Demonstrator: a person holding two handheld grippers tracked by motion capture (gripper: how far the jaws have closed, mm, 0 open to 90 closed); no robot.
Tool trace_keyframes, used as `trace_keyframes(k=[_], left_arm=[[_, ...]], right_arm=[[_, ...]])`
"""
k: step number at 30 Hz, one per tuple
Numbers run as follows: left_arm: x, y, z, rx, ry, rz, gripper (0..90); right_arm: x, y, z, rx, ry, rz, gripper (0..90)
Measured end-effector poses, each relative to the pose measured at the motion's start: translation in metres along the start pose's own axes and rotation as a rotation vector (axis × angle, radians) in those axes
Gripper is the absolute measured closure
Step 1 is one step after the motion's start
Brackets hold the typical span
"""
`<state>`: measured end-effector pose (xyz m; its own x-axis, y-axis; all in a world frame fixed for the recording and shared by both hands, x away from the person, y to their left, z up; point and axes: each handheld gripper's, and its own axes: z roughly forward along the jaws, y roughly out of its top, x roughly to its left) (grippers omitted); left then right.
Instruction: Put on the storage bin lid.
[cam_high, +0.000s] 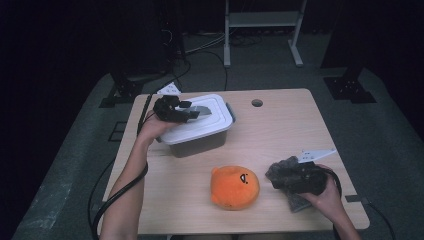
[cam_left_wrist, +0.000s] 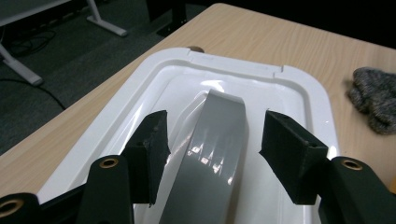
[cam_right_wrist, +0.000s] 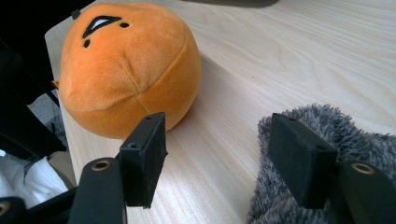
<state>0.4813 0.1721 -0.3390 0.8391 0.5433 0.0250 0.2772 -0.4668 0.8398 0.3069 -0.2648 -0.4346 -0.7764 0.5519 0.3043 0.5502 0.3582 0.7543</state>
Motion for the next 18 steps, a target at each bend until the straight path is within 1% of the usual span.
trace_keyframes(k=[1, 3, 5, 8, 9, 10, 12, 15, 18], left_arm=[[-0.0003, 0.0001, 0.0007, 0.005, -0.006, 0.001, 43.6], [-0.0008, 0.0008, 0.0016, 0.014, 0.000, 0.015, 46.0], [-0.0010, 0.0014, 0.0027, 0.020, -0.005, 0.015, 49.2], [-0.0016, 0.0018, 0.0049, 0.032, 0.007, 0.027, 52.2], [-0.0014, 0.0019, 0.0047, 0.030, 0.009, 0.026, 53.7], [-0.0009, 0.0019, 0.0047, 0.026, 0.001, 0.020, 54.9], [-0.0014, 0.0023, 0.0044, 0.029, -0.002, 0.030, 56.5], [-0.0021, 0.0023, 0.0040, 0.029, -0.011, 0.033, 58.0], [-0.0042, 0.0022, 0.0043, 0.025, -0.035, 0.042, 61.3]], right_arm=[[0.0000, -0.0001, 0.0000, 0.001, 0.000, 0.000, 36.1], [0.0001, -0.0002, -0.0001, 0.001, 0.001, 0.001, 36.1], [0.0001, -0.0002, -0.0003, -0.001, 0.001, 0.001, 36.1], [0.0002, -0.0002, -0.0005, -0.001, 0.001, 0.000, 36.1], [0.0003, -0.0003, -0.0006, 0.000, 0.001, -0.001, 36.1], [0.0004, -0.0004, -0.0007, 0.000, 0.002, -0.001, 36.1], [0.0004, -0.0005, -0.0008, 0.001, 0.002, -0.001, 36.1], [0.0005, -0.0005, -0.0002, 0.003, 0.003, 0.003, 36.1], [0.0010, -0.0002, 0.0006, 0.005, 0.005, -0.002, 36.1]])
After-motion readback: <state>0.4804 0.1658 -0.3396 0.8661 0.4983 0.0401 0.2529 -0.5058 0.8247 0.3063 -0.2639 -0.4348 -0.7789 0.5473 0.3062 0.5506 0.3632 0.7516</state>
